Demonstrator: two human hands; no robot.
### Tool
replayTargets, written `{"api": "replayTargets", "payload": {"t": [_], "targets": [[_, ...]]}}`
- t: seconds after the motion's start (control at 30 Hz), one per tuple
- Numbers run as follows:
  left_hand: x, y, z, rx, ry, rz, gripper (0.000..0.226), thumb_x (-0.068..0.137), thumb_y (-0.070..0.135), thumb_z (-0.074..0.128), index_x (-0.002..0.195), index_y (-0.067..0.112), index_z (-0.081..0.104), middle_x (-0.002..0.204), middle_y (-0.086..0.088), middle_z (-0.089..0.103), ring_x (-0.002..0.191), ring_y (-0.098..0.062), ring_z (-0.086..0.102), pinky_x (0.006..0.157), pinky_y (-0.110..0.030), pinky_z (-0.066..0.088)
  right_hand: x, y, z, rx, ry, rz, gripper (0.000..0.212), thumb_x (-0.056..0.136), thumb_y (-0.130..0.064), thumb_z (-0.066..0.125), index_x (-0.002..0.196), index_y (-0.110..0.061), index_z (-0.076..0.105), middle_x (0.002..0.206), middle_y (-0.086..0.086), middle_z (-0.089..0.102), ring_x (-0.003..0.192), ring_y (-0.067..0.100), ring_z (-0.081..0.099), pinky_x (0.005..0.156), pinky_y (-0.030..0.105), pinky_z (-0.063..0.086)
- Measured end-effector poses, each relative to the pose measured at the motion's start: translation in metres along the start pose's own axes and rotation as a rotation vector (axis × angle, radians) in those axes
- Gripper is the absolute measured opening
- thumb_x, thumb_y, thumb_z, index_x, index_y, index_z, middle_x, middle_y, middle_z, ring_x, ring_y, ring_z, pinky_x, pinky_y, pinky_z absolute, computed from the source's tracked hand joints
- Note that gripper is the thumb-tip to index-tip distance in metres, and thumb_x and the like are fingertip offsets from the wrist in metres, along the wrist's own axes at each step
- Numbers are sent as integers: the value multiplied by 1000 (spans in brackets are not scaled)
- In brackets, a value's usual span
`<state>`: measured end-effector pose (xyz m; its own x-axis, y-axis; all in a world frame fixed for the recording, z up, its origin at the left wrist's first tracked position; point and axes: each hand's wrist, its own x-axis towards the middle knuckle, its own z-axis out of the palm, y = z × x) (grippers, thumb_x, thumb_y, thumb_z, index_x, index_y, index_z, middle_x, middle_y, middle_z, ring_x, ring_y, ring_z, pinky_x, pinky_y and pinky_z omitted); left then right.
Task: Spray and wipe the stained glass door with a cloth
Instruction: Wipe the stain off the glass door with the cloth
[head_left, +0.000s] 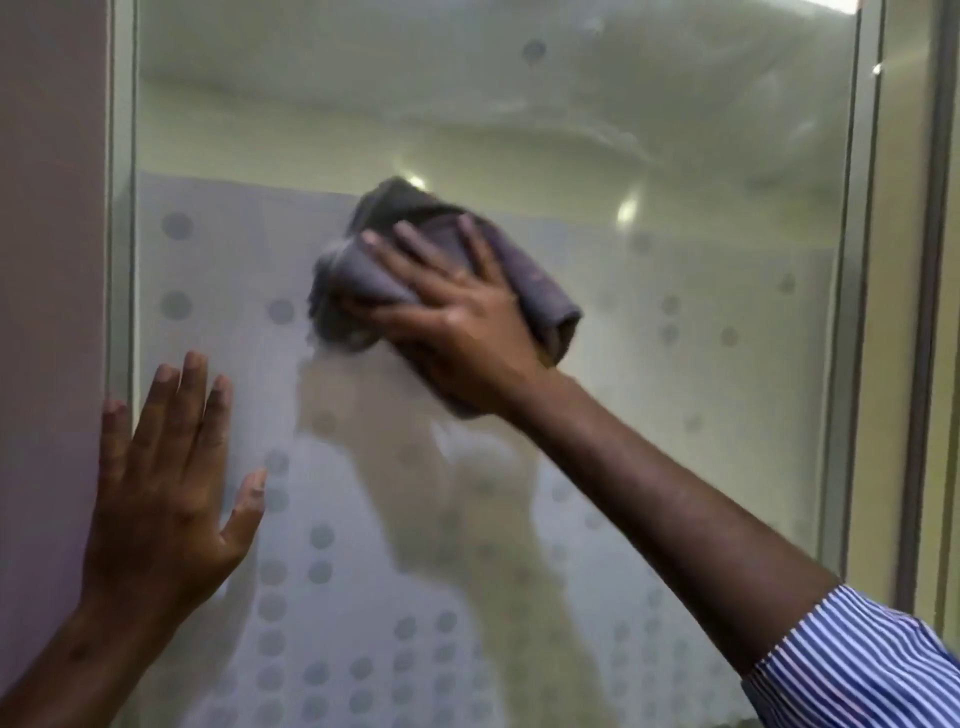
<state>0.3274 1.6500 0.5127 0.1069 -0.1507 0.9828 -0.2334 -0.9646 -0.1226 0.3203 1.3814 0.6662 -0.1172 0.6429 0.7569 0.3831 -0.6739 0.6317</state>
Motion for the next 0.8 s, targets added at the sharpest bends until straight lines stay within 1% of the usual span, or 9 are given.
{"api": "replayTargets", "payload": {"t": [0.1,0.17,0.23,0.33,0.4,0.53,0.6,0.7,0.8], "targets": [[0,-2,1,8,9,6,77,93,37,38,160,5,18,170,-16,13,158,-31,11,122,-65,17,0,5,-3,-43,-73,-160,31,103,-21,60,130,-31,71,158,9,48,150,32,41,123,64,19],[0,-3,2,6,21,11,78,92,38,38,160,5,17,169,-16,13,157,-32,13,122,-66,18,-2,32,-16,-135,-83,-176,26,103,-20,60,124,-27,73,160,8,45,151,29,40,123,64,20],[0,-4,3,-2,17,6,79,91,38,38,160,6,17,169,-16,14,157,-32,13,121,-66,18,-6,64,-31,-198,-39,-97,17,104,-22,59,107,-23,76,159,9,47,149,29,43,122,65,22],[-1,-5,5,-16,19,7,79,91,39,38,160,6,19,169,-15,14,158,-31,13,119,-69,22,-23,111,-51,-240,102,124,21,103,-21,59,92,-20,76,154,13,52,145,31,49,119,68,26],[-1,-5,6,-19,36,11,78,92,39,39,160,6,19,169,-15,16,158,-29,13,119,-68,22,-45,138,-63,-289,175,261,17,98,-14,62,98,-20,78,152,15,54,142,30,52,120,66,25],[-2,-6,9,-27,49,30,78,91,39,39,160,7,19,169,-16,16,158,-30,13,120,-68,18,-94,167,-85,-309,175,529,40,94,-19,57,131,-27,69,158,9,48,149,25,43,124,63,15],[-3,-8,11,-38,44,33,78,92,38,39,159,6,20,168,-19,18,157,-34,15,119,-71,19,-116,170,-92,-257,191,641,45,94,-20,56,137,-31,65,160,7,47,151,23,39,125,63,14],[-3,-7,10,-37,43,20,78,92,38,39,159,4,20,167,-20,18,156,-37,18,118,-71,20,-143,166,-96,-164,246,671,48,95,-15,58,139,-34,62,158,9,48,150,24,40,121,63,24],[-3,-3,8,-41,55,14,77,92,38,39,159,3,21,168,-18,17,155,-38,20,120,-69,19,-165,152,-93,-148,237,609,47,95,-7,61,136,-27,65,157,9,48,149,28,42,116,65,31]]}}
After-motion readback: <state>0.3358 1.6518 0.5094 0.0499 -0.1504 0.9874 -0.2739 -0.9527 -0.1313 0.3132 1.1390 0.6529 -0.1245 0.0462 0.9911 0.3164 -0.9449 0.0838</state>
